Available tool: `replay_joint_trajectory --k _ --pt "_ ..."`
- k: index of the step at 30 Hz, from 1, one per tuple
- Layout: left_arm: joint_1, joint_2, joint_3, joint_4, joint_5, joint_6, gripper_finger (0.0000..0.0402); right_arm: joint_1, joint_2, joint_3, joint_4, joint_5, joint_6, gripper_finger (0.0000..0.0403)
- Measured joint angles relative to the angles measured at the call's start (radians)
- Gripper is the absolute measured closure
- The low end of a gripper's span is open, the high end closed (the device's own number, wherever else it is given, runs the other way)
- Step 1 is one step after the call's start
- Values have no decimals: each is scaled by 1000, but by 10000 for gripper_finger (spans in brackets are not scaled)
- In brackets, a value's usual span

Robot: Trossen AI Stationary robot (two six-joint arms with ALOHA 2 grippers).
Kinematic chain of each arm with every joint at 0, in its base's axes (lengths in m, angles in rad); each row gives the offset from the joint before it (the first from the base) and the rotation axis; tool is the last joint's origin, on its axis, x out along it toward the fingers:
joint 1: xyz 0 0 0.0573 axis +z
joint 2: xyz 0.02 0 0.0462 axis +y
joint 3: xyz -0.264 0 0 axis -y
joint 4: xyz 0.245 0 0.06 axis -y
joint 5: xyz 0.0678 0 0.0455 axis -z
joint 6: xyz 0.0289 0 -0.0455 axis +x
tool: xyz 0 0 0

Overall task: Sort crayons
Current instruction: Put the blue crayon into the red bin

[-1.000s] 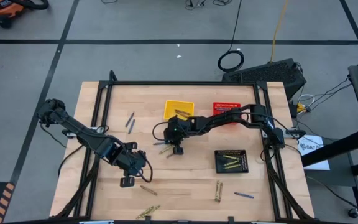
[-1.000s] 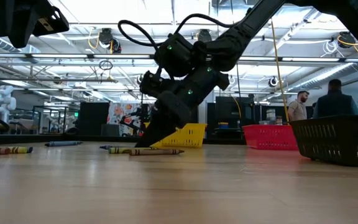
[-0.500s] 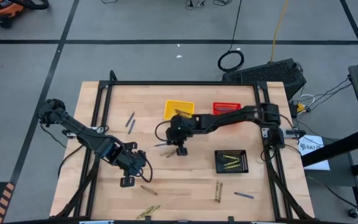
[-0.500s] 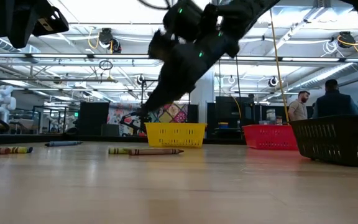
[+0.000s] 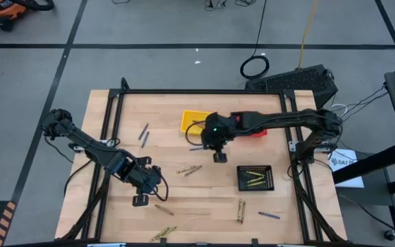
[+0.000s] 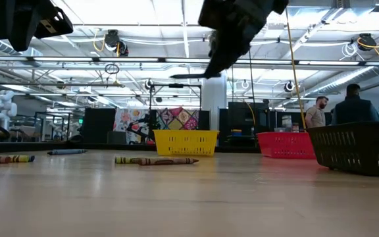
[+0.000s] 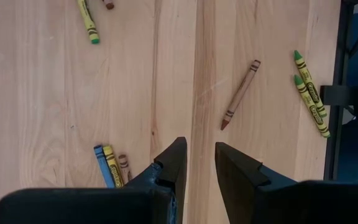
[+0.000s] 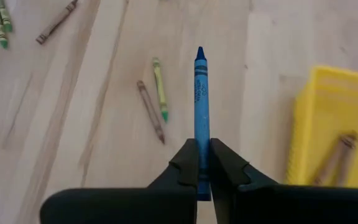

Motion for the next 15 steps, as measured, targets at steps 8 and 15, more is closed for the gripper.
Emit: replay_joint_trajectory --k 8,15 --pt "0 0 0 0 0 -1 314 -48 -81 2 -230 75 10 403" --pt "-2 0 0 0 0 -6 314 -138 -92 0 -340 78 1 403"
